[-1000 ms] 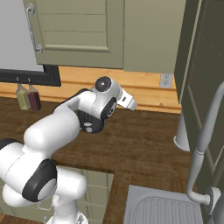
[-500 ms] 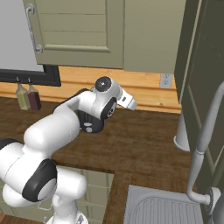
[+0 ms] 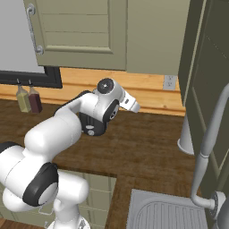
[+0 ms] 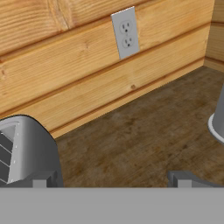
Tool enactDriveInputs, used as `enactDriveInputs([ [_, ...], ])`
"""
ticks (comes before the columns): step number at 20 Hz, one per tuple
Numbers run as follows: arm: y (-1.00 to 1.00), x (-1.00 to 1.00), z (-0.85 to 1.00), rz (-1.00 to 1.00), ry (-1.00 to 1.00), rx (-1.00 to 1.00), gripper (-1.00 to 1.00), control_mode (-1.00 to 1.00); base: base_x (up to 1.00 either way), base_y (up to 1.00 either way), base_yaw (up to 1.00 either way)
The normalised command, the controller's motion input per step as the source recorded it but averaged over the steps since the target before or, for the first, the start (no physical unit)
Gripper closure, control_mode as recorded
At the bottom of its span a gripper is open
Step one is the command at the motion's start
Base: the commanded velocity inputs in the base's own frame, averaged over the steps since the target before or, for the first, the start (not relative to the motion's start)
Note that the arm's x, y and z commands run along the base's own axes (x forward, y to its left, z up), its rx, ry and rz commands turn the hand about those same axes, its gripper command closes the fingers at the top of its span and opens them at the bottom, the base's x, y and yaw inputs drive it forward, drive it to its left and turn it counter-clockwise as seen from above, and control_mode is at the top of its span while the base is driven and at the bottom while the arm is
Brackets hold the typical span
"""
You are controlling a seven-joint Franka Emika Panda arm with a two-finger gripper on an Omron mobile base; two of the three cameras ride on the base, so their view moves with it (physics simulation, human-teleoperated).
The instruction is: Start the toaster. Once the lever pops up, take the bread to the plate on the dining counter.
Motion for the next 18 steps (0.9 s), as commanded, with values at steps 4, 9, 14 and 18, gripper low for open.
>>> enactDriveInputs([
  [4,0.00,0.00,0.00,0.00,0.00,0.00,-1.00,-1.00,0.00,0.00,0.00],
  [9,0.00,0.00,0.00,0.00,0.00,0.00,-1.00,-1.00,0.00,0.00,0.00],
  [14,0.00,0.00,0.00,0.00,0.00,0.00,-1.00,-1.00,0.00,0.00,0.00],
  [18,0.00,0.00,0.00,0.00,0.00,0.00,-1.00,-1.00,0.00,0.00,0.00],
])
